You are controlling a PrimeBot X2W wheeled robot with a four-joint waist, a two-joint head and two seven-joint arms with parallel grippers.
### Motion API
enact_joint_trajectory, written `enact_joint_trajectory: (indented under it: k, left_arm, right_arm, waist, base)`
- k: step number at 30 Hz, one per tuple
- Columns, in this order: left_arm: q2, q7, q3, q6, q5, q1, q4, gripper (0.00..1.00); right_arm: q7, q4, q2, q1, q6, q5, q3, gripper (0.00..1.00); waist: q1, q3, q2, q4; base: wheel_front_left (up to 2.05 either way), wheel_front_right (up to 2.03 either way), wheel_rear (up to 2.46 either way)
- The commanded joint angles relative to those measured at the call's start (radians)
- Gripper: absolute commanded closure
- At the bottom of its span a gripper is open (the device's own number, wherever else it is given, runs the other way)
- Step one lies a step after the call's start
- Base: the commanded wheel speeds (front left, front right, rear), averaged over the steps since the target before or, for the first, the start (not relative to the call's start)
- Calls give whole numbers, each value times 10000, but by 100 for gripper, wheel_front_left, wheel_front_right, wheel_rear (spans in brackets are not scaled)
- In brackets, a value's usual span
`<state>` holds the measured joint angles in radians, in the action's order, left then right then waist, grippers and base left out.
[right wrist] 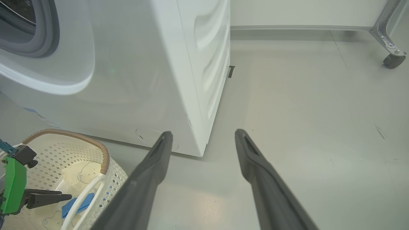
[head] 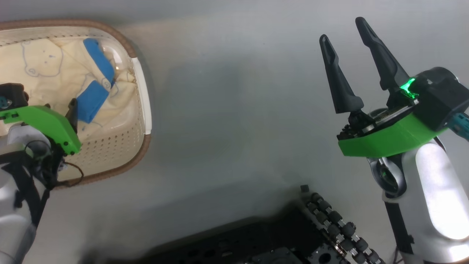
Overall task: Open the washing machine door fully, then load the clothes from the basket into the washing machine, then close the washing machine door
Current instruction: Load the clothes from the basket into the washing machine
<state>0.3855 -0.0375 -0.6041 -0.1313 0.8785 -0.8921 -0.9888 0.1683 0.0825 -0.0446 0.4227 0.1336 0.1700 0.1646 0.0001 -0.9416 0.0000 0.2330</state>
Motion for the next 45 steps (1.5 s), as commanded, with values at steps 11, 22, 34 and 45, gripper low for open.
enact_joint_trajectory:
  k: [11,22,34,45]
  left_arm:
    - [1253,-984,-602,7,1102,-502,-46,0]
    - [853,-558,-1058,7,828,-1184,-1582,100]
    - [525,632,-1135,80,681,-1479,-2381,100]
    - [239,2395,-1102,37,698,-1113,-2513,100]
  right_arm:
    - [293,398,-56,-145,-29,422,317,0]
    - [425,455,-56,-276,-29,577,198,0]
    - [454,374,-56,-142,-29,566,17,0]
    - [427,108,-56,-213,-29,439,-305,0]
  waist:
    - [-1,-1051,0,760]
    - [-1,-1116,0,885]
    - [-1,-805,0,595]
    - [-1,265,0,97]
  base:
    - [0,0,0]
    - [0,0,0]
    - [0,0,0]
    - [0,0,0]
